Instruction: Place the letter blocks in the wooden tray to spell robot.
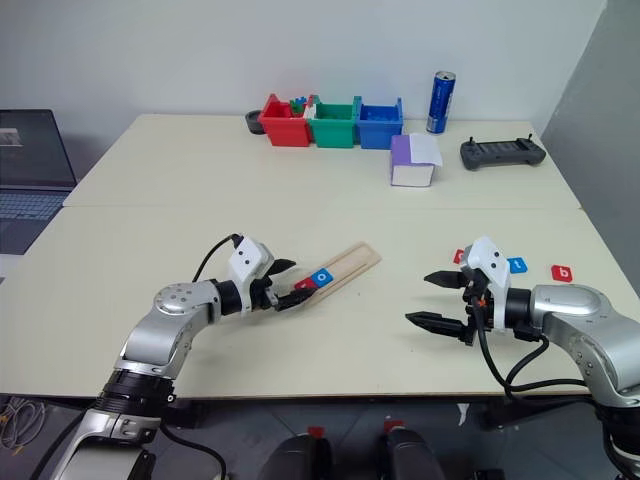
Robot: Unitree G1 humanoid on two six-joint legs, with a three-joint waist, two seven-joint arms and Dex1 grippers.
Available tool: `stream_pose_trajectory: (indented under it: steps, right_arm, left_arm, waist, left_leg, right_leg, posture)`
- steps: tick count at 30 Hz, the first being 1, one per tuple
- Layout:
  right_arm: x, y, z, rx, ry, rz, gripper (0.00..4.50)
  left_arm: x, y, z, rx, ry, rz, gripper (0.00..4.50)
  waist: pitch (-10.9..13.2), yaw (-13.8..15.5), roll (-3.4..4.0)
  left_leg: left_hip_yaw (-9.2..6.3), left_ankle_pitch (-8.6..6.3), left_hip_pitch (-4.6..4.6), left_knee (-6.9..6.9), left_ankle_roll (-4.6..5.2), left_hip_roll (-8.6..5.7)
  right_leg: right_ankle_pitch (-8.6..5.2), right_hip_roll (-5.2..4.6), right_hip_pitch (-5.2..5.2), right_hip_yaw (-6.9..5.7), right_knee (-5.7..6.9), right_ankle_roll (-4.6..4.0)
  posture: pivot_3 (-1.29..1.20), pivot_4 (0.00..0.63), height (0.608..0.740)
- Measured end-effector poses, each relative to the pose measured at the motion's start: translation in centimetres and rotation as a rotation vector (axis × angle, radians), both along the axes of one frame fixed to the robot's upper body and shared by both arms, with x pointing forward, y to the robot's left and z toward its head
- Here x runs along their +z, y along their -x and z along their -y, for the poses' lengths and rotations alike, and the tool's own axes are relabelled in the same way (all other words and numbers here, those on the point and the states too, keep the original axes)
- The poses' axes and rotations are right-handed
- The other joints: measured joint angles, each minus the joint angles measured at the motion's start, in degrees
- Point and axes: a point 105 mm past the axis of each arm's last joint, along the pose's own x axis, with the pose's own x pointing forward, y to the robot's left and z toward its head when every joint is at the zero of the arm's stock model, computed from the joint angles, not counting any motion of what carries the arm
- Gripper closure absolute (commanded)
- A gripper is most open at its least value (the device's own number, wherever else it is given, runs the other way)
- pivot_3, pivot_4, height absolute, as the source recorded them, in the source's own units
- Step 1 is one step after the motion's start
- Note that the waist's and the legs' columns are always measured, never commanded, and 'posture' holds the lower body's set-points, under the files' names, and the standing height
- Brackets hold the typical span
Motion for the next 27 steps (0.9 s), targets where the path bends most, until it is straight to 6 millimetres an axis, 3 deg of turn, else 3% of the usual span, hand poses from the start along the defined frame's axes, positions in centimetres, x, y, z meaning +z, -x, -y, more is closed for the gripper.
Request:
stream_pose_trajectory:
  steps: [27]
  right_arm:
    - [-0.2, -0.3, 0.2, -0.028, 0.021, 0.013, 0.0]
  left_arm:
    - [-1.9, -0.4, 1.6, -0.068, -0.095, -0.037, 0.03]
  waist:
    - [0.01, 0.02, -0.01]
  left_leg:
    - [0.0, 0.0, -0.01, -0.01, 0.0, -0.01]
  right_leg:
    - [0.0, 0.0, 0.0, 0.0, -0.02, 0.0]
  posture:
    - [0.0, 0.15, 0.74]
